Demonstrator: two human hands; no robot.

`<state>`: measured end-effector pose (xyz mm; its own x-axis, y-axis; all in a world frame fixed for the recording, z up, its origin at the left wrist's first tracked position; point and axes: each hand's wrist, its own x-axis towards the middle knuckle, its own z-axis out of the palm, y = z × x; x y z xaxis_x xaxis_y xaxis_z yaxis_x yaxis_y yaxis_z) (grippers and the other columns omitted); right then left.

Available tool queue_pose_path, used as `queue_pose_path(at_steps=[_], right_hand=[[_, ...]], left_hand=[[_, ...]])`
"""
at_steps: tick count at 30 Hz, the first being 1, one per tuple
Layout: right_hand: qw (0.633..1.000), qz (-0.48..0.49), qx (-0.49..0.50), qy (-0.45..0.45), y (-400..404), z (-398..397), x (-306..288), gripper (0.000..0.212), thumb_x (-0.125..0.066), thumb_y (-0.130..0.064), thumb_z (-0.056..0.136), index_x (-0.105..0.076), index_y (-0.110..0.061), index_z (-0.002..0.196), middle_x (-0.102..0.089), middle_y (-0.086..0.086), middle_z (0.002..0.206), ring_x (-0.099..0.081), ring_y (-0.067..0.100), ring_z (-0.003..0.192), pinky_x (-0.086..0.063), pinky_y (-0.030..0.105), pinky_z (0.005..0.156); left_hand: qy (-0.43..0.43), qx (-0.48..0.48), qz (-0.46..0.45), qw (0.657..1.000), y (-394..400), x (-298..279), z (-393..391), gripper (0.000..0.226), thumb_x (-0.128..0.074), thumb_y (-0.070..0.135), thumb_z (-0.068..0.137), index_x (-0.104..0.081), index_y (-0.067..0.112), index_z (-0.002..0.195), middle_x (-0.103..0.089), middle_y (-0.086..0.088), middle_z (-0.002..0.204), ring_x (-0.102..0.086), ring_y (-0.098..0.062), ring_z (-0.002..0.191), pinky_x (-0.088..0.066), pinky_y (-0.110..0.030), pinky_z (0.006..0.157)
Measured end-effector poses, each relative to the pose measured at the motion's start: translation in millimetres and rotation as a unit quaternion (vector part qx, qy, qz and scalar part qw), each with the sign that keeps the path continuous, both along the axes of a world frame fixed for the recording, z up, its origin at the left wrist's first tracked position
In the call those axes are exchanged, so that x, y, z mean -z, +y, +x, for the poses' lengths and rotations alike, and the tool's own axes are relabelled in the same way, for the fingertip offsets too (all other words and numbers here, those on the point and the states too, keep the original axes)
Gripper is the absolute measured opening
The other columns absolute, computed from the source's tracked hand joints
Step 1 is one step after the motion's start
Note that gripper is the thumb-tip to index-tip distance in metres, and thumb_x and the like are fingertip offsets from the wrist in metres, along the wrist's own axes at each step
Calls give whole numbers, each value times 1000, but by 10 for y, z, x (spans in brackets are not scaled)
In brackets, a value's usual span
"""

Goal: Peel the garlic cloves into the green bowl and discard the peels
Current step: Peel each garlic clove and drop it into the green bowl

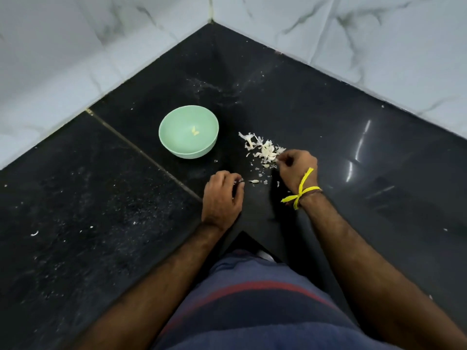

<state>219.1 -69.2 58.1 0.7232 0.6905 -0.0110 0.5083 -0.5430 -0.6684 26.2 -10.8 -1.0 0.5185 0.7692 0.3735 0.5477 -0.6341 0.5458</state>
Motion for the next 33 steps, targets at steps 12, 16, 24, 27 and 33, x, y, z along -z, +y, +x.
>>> queue_pose_path(at_steps=[12, 16, 24, 27, 33], right_hand=[[952, -135, -248, -119, 121, -344, 144, 13, -59, -15, 91, -69, -14, 99, -58, 8, 106, -56, 29, 104, -52, 43, 83], [977, -86, -182, -73, 86, -332, 136, 12, -56, -8, 91, -62, -11, 101, -64, 10, 105, -57, 28, 101, -49, 40, 85], [992, 50, -66, 100, -92, -376, 32, 18, -53, 4, 90, -63, -10, 87, -66, 7, 80, -62, 19, 68, -58, 39, 72], [983, 82, -60, 151, -173, -480, -9, 16, -57, 0, 91, -57, -14, 83, -68, 7, 73, -66, 18, 62, -61, 38, 65], [970, 65, -76, 223, -252, -520, -88, 11, -66, -4, 88, -67, -13, 81, -71, 6, 67, -67, 14, 58, -59, 30, 61]], left_hand=[[10, -20, -23, 999, 24, -15, -2, 25, -51, 29, 97, -68, 14, 108, -63, -6, 115, -56, -23, 107, -37, -37, 88], [14, -14, -35, 999, 18, -35, 0, 25, -50, 29, 97, -67, 14, 108, -63, -5, 116, -57, -23, 108, -36, -36, 89], [0, -6, -51, 999, -4, -40, -14, 24, -52, 27, 97, -68, 16, 110, -65, -3, 118, -55, -21, 111, -38, -38, 93], [-20, -15, -48, 999, -31, -70, -50, 26, -51, 24, 95, -70, 18, 112, -66, -1, 117, -53, -19, 112, -35, -32, 93], [-48, -22, -55, 997, -92, -49, -176, 22, -53, 22, 83, -73, 18, 90, -69, 1, 110, -56, -22, 107, -36, -31, 91]])
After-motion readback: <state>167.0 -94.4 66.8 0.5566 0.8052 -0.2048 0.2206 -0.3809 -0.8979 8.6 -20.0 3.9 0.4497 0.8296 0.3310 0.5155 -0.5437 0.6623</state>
